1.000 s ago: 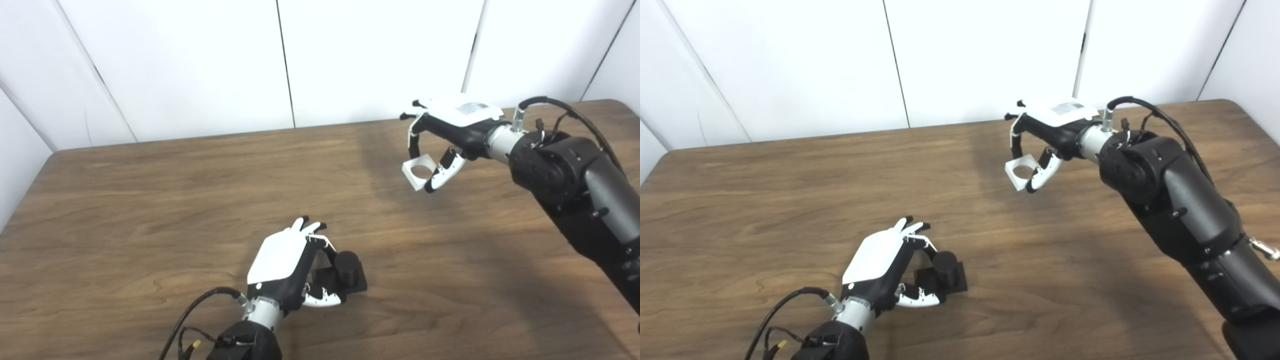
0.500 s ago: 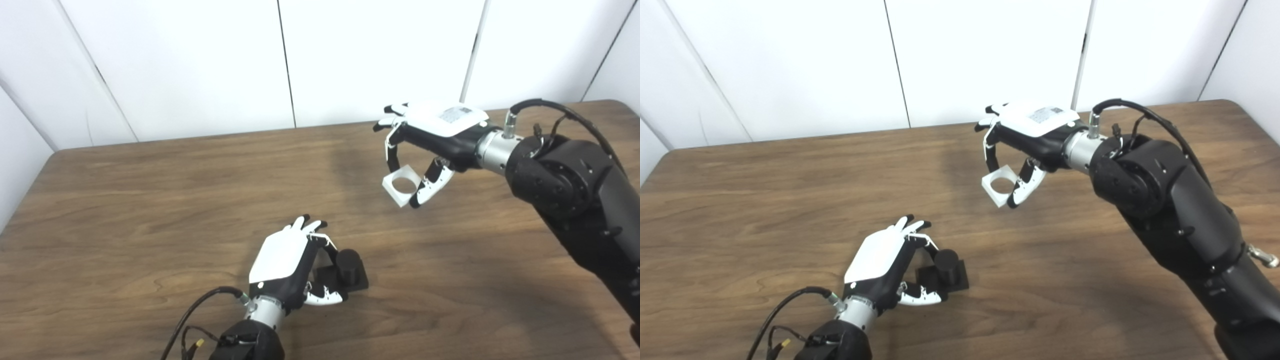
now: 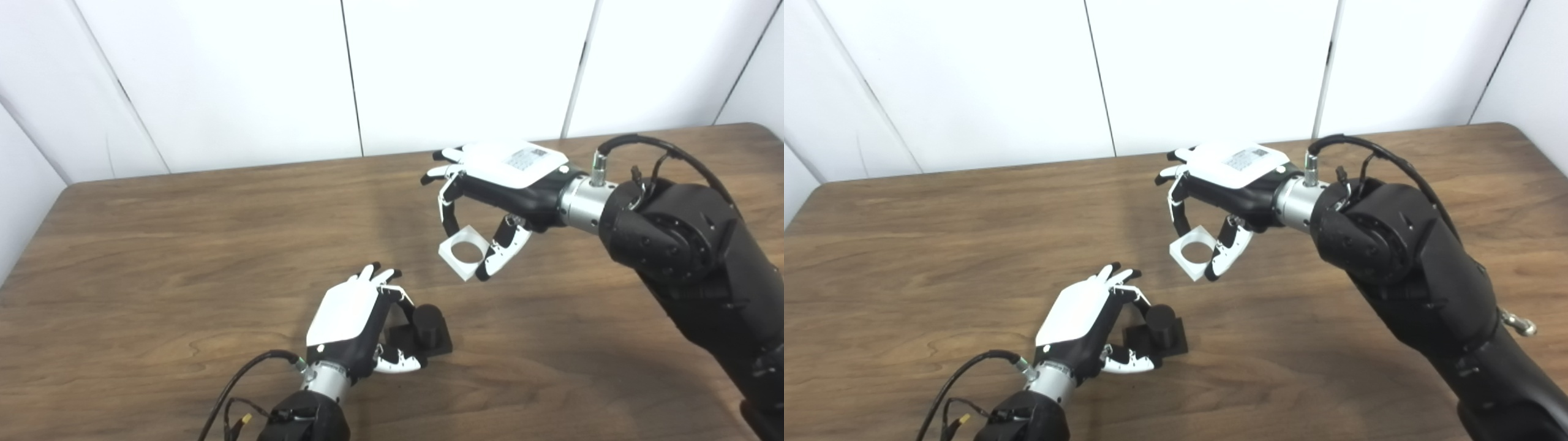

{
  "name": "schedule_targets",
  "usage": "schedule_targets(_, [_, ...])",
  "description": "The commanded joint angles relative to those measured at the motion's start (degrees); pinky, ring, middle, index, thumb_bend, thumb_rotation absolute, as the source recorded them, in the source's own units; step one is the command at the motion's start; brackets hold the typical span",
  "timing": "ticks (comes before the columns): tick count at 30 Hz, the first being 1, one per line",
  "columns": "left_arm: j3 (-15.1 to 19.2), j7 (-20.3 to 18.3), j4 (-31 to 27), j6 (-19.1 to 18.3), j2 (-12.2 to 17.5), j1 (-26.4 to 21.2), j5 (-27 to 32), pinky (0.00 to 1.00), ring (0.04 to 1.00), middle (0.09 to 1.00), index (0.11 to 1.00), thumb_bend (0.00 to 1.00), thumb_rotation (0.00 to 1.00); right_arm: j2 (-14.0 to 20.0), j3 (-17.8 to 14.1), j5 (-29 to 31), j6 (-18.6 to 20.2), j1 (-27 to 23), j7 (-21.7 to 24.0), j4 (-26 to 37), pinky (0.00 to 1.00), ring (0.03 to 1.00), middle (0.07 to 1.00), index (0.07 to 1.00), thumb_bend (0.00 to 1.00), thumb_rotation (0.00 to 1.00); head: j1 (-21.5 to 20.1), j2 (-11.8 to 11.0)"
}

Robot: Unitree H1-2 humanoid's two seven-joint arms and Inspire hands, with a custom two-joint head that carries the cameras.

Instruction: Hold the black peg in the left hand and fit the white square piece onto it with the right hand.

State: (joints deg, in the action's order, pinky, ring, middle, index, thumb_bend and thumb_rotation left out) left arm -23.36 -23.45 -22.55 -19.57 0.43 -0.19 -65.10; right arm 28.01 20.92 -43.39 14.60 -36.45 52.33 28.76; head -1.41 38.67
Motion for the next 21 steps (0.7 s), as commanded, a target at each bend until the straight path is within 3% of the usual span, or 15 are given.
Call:
schedule_targets(1, [-0.22, -0.92, 0.33, -0.45, -0.15, -0.92, -0.92, 0.99, 1.0, 0.93, 0.491, 0.52, 0.07, -0.73, -0.08, -0.75, -0.64, -1.83, -0.42, 1.76, 1.0, 1.0, 0.907, 0.488, 0.53, 0.14, -0.04, 0.08])
schedule_targets(21, [-0.4, -1.85, 0.2, -0.74, -0.33, -1.57, -1.36, 0.98, 1.0, 0.933, 0.492, 0.52, 0.07, -3.68, 4.48, -3.79, -5.29, -1.12, 0.53, -0.29, 1.0, 1.0, 0.915, 0.488, 0.53, 0.14, 0.25, 0.35])
